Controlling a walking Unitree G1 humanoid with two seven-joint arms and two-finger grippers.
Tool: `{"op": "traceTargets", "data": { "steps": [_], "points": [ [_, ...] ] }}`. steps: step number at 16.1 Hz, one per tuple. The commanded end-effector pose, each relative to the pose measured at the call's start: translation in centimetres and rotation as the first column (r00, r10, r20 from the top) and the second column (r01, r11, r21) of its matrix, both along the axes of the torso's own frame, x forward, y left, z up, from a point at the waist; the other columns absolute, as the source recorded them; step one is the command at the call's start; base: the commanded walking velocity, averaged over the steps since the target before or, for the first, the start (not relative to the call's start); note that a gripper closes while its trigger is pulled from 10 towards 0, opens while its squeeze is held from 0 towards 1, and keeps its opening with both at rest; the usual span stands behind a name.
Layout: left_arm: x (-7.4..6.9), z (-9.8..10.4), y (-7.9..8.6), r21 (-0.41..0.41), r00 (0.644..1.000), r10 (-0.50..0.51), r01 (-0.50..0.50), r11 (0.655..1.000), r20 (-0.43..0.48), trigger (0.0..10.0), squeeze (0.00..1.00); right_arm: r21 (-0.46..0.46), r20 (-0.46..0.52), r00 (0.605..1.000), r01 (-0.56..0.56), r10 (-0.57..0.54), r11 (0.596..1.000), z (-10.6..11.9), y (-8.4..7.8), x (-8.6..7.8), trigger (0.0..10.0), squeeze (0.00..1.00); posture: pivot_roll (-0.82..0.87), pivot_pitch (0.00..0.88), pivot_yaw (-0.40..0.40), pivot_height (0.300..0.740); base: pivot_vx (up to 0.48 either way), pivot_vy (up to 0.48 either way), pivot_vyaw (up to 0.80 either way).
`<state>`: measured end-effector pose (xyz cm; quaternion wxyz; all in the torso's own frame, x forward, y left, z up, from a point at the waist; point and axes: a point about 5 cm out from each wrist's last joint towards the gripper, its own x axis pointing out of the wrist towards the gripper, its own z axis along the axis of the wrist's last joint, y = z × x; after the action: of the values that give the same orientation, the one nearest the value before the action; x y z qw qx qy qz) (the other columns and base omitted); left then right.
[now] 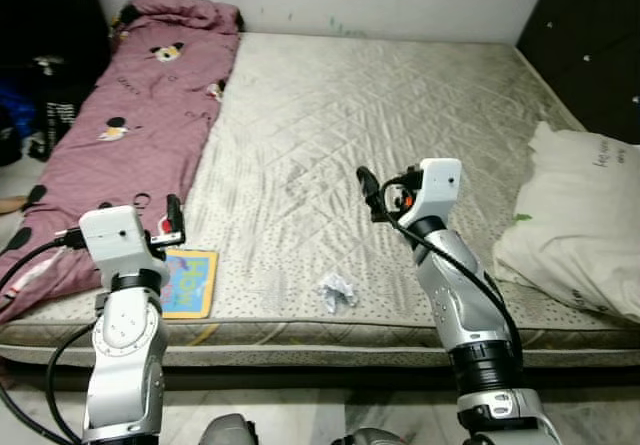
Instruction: Clean up the room
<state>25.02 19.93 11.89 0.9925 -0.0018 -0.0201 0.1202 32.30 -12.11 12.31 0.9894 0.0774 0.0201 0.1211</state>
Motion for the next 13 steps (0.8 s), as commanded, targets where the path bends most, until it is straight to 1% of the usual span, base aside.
{"op": "traceTargets", "data": {
  "steps": [1,2,3,5,7,8,10,12,13],
  "points": [
    [0.12,0.04,-0.02,0.004,1.000,0.004,-0.004,1.000,-0.012,10.0,0.00,0.013,0.002,1.000,0.013,-0.013,1.000,0.27,-0.28,-0.03,10.0,0.00,-0.03,0.003,-0.062,0.740,0.000,0.000,0.00],
    [0.12,0.03,-0.15,0.002,1.000,-0.010,0.010,1.000,-0.011,10.0,0.00,0.014,0.000,1.000,0.016,-0.016,1.000,0.26,-0.33,-0.07,10.0,0.00,-0.03,0.004,-0.062,0.740,0.000,0.000,-0.80],
    [0.06,0.04,-0.12,0.018,1.000,-0.006,0.006,1.000,-0.012,10.0,0.00,0.014,0.002,1.000,0.015,-0.015,1.000,0.30,-0.34,-0.11,10.0,0.00,-0.03,0.004,-0.062,0.740,0.000,0.000,0.00],
    [-0.01,-0.05,-0.05,-0.006,1.000,0.001,-0.001,1.000,-0.012,10.0,0.00,0.011,0.004,1.000,0.014,-0.014,1.000,0.35,-0.36,-0.12,10.0,0.00,-0.03,0.004,-0.063,0.740,0.000,0.000,0.00],
    [0.02,-0.02,-0.09,-0.003,1.000,-0.002,0.002,1.000,-0.012,10.0,0.00,0.015,-0.003,1.000,0.016,-0.016,1.000,0.31,-0.34,-0.13,10.0,0.00,-0.03,0.004,-0.065,0.740,0.000,0.000,0.00],
    [0.01,-0.03,-0.12,-0.002,1.000,-0.002,0.002,1.000,-0.013,10.0,0.00,0.023,-0.015,1.000,0.016,-0.015,1.000,0.21,-0.32,-0.13,10.0,0.00,-0.03,0.004,-0.065,0.740,0.000,0.000,-0.80],
    [-0.07,-0.03,-0.20,-0.022,1.000,-0.001,0.001,1.000,-0.006,10.0,0.00,0.007,-0.013,1.000,0.019,-0.019,1.000,0.25,-0.33,-0.08,10.0,0.00,-0.03,0.004,-0.065,0.740,0.000,0.000,-0.80],
    [-0.17,0.12,-0.01,0.024,1.000,0.020,-0.020,1.000,-0.005,10.0,0.00,0.006,-0.008,0.999,0.035,-0.035,0.999,0.37,-0.54,-0.08,10.0,0.00,-0.03,0.004,-0.065,0.740,0.000,0.000,-0.80],
    [-0.32,-0.06,0.18,0.013,1.000,0.023,-0.023,1.000,-0.009,10.0,0.00,0.004,-0.004,0.998,0.056,-0.056,0.998,0.36,-0.90,-0.16,10.0,0.00,-0.03,0.000,-0.065,0.740,0.000,0.000,-0.80]
  ]
}}
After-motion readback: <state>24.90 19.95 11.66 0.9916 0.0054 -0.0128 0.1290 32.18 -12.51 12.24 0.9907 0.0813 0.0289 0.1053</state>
